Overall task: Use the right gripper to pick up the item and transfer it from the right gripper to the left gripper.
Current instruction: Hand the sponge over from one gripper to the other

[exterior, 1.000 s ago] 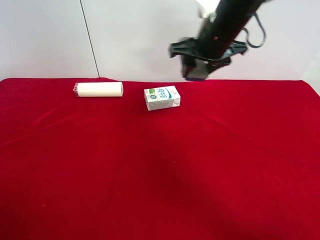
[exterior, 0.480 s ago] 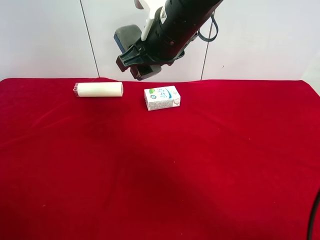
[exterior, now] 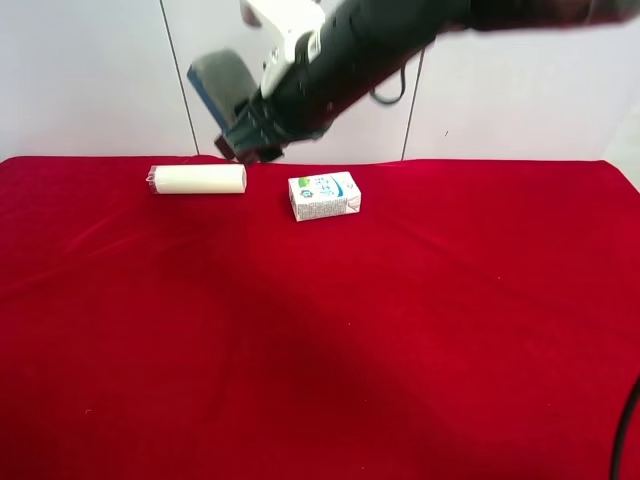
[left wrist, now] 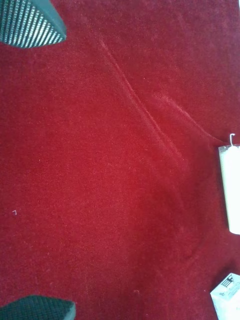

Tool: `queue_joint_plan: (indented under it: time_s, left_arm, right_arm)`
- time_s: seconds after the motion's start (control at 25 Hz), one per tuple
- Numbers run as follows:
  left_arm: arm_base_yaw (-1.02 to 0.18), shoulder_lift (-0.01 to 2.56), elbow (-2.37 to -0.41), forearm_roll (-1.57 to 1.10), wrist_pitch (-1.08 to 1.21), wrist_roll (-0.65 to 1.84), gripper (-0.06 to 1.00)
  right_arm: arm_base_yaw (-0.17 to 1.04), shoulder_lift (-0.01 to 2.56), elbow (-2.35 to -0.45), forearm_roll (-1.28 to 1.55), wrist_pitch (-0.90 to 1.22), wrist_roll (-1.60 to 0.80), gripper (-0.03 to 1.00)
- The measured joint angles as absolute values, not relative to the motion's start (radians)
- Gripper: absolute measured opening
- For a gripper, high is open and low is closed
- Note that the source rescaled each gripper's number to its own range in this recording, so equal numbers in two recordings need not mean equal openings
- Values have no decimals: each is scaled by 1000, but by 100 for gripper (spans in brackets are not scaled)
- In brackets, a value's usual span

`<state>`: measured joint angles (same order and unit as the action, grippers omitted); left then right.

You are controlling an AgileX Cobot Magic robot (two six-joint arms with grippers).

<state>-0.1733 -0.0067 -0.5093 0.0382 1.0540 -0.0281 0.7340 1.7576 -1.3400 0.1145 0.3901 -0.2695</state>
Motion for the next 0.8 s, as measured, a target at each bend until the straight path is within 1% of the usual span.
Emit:
queue_joint_plan:
  time_s: [0.24, 0.36, 0.56, 0.8]
  left_arm:
    - [-173, -7, -509, 38, 1054, -28, 100]
    - [-173, -7, -509, 38, 1054, -28, 100]
    - [-173, -7, -509, 38, 1054, -28, 100]
    - [-173, -7, -509, 38, 1054, -28, 100]
  right_arm:
    - [734, 1758, -1134, 250, 122, -459, 6]
    - [734, 1758, -1071, 267, 36, -503, 6]
    - [759, 1758, -1029, 244, -43, -513, 6]
    - [876, 1739, -1026, 182, -154, -513, 6]
